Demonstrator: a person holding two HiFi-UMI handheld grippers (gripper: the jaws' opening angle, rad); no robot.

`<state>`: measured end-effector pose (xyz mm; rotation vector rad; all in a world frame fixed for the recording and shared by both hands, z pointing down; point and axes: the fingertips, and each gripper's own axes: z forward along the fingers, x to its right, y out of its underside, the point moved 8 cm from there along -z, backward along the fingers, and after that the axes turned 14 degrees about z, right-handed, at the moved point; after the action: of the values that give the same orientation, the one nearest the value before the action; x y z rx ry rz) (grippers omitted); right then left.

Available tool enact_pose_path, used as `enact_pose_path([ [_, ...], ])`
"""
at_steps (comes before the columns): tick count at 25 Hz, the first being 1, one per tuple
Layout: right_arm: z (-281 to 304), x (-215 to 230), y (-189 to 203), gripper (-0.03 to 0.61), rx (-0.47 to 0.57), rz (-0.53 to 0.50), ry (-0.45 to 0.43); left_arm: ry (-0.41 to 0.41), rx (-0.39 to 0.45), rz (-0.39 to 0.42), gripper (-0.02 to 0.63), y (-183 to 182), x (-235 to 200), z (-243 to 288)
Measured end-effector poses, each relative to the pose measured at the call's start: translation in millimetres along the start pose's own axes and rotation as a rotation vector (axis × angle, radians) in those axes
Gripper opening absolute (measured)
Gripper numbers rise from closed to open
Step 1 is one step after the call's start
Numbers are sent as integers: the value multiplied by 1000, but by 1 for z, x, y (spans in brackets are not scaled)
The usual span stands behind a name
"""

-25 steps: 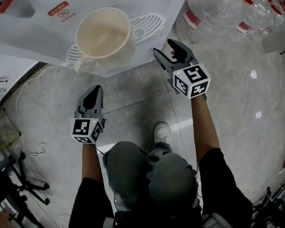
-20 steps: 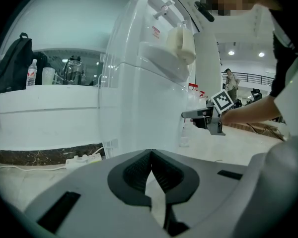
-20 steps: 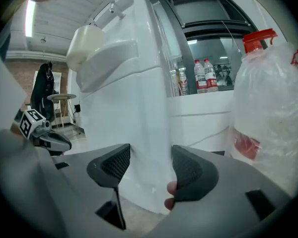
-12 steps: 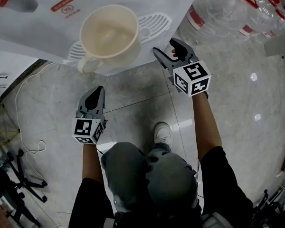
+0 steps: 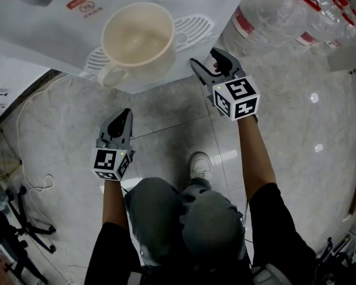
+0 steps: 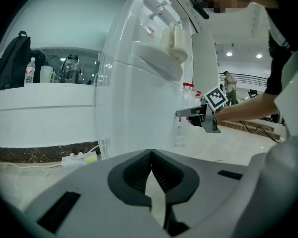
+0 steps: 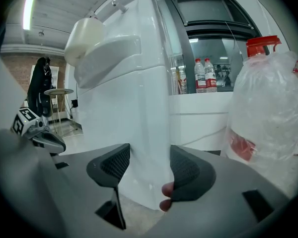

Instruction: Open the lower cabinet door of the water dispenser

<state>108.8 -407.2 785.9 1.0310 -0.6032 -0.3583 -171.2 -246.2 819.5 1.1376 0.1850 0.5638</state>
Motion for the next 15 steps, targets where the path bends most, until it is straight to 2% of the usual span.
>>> enact_pose_path([
  [15, -29, -13, 17, 227, 3, -24, 51, 26, 18, 18, 11, -6, 12, -8],
])
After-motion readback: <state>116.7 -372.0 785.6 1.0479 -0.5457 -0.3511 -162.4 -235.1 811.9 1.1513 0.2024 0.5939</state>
